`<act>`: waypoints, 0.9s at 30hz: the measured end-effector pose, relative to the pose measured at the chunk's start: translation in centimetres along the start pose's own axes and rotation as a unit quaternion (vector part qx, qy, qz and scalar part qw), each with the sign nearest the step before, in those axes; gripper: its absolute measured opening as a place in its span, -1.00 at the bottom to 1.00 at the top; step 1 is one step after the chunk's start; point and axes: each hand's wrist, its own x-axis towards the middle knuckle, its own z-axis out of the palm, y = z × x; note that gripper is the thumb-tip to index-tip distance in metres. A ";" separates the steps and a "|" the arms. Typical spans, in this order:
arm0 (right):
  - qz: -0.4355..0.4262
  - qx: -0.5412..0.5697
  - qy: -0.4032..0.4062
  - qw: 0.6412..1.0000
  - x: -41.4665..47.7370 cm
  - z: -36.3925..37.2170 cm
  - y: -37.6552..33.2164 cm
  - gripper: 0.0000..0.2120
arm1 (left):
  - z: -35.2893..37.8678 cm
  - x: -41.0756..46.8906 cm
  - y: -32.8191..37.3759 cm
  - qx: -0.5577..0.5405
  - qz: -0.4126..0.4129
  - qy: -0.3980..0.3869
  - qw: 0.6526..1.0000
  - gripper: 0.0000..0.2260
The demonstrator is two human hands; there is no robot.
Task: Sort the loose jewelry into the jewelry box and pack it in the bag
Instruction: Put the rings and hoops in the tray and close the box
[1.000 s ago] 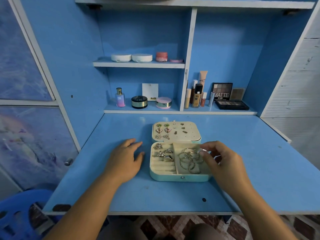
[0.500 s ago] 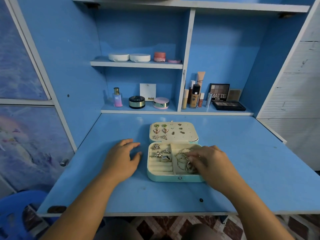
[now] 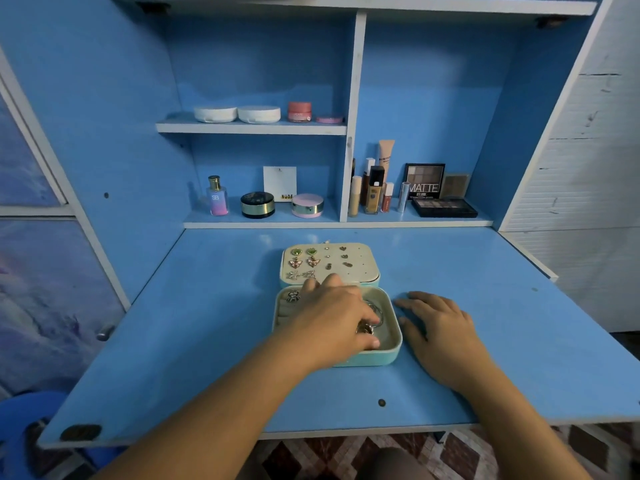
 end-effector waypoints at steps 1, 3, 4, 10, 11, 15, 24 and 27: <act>-0.003 -0.003 -0.003 1.000 0.0 0.0 0.1 -0.64 | -0.1 0.2 0.1 0.007 -0.002 -0.008 1.000 -0.66; -0.007 -0.002 -0.004 1.000 -0.1 0.0 0.3 -0.64 | 0.0 0.6 0.2 0.011 -0.007 -0.014 1.000 -0.68; -0.008 0.000 -0.004 1.000 -0.2 0.0 0.3 -0.64 | 0.0 0.6 0.2 0.008 -0.009 -0.010 1.000 -0.70; -0.009 -0.003 0.003 1.000 -0.2 0.2 0.3 -0.64 | 0.4 -0.1 -0.1 -0.108 -0.023 0.063 0.992 -0.78; -0.008 -0.003 0.003 1.000 -0.2 0.2 0.3 -0.64 | 0.3 -0.3 -0.5 -0.138 -0.024 0.084 0.987 -0.80; -0.005 0.004 0.006 1.000 -0.2 0.1 0.3 -0.65 | -0.6 -2.2 -3.7 -0.224 -0.051 0.179 0.957 -0.88; 0.000 0.012 0.015 1.000 -0.1 0.3 0.3 -0.66 | -0.4 -6.6 -7.3 -0.188 -0.075 0.159 0.966 -0.92; -0.001 0.017 0.018 1.000 -0.1 0.3 0.3 -0.67 | -0.5 -6.4 -7.3 -0.175 -0.047 0.155 0.971 -0.94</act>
